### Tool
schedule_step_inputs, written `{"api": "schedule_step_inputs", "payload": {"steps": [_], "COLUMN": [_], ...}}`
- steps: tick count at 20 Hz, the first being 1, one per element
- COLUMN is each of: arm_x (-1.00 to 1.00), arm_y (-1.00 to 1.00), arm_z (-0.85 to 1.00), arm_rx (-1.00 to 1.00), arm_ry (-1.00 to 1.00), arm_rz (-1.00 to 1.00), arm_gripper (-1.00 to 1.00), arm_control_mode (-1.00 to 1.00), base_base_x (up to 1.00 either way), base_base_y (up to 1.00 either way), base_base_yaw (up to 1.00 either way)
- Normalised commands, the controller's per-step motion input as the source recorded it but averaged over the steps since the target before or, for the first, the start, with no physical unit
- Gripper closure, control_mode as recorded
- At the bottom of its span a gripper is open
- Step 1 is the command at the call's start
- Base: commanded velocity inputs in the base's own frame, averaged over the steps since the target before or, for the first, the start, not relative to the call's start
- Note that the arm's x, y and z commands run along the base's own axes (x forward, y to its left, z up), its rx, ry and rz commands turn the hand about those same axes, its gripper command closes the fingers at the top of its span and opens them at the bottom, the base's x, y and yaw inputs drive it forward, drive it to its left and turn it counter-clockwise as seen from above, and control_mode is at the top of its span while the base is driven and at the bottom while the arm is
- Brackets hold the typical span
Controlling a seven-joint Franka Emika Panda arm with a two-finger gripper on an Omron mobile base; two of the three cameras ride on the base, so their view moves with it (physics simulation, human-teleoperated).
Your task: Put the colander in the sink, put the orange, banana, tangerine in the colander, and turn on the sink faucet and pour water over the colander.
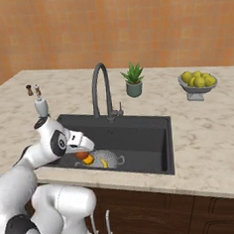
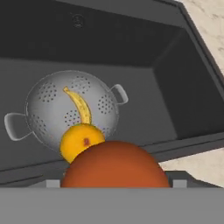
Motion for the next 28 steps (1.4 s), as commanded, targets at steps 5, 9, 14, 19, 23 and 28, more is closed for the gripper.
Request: {"api": "schedule_step_inputs", "payload": {"steps": [5, 9, 14, 19, 23, 28], "arm_x": [1.00, 0.64, 0.30, -0.11, -0.07, 0.21], "arm_y": [0.41, 0.12, 0.00, -0.07, -0.15, -0.08], "arm_z": [-0.44, -0.33, -0.38, -0.32, -0.28, -0.40], "arm_rx": [-0.03, 0.00, 0.00, 0.00, 0.00, 0.00], "arm_ry": [0.17, 0.25, 0.28, 0.14, 0.06, 0.03], "arm_rz": [0.00, 0.08, 0.07, 0.08, 0.05, 0.02], "arm_gripper": [1.00, 1.00, 1.00, 1.00, 1.00, 1.00], "arm_control_mode": [-1.00, -1.00, -1.00, -1.00, -1.00, -1.00], "base_base_x": [0.00, 0.00, 0.00, 0.00, 0.00, 0.00], "base_base_y": [0.00, 0.00, 0.00, 0.00, 0.00, 0.00], "base_base_yaw": [0.00, 0.00, 0.00, 0.00, 0.00, 0.00]}}
